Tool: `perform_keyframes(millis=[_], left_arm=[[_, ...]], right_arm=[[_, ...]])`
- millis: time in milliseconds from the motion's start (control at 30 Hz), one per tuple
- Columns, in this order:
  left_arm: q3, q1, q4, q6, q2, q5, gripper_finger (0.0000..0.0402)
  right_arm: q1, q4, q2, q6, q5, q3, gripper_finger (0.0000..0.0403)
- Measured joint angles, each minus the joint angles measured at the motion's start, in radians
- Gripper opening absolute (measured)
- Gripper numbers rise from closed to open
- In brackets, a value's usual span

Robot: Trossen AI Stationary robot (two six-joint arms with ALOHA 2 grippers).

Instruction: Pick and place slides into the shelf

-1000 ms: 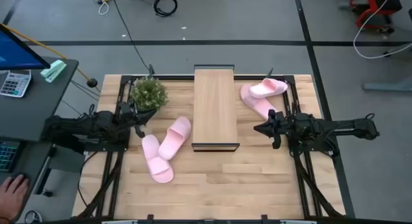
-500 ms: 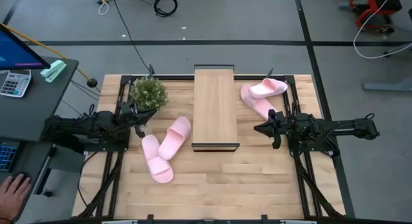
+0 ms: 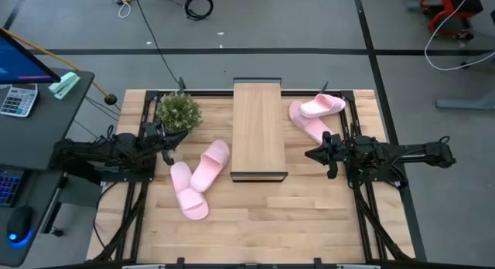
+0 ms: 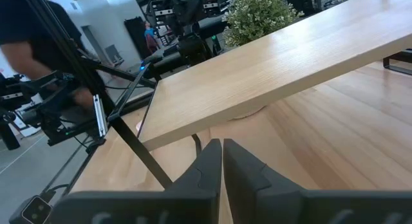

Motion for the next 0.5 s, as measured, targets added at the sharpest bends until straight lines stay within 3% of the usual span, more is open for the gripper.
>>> perform_keyframes(millis=[500], left_arm=[[0.0, 0.0, 0.0, 0.0, 0.0, 0.0, 0.0035]], right_arm=[[0.0, 0.0, 0.0, 0.0, 0.0, 0.0, 0.0023]])
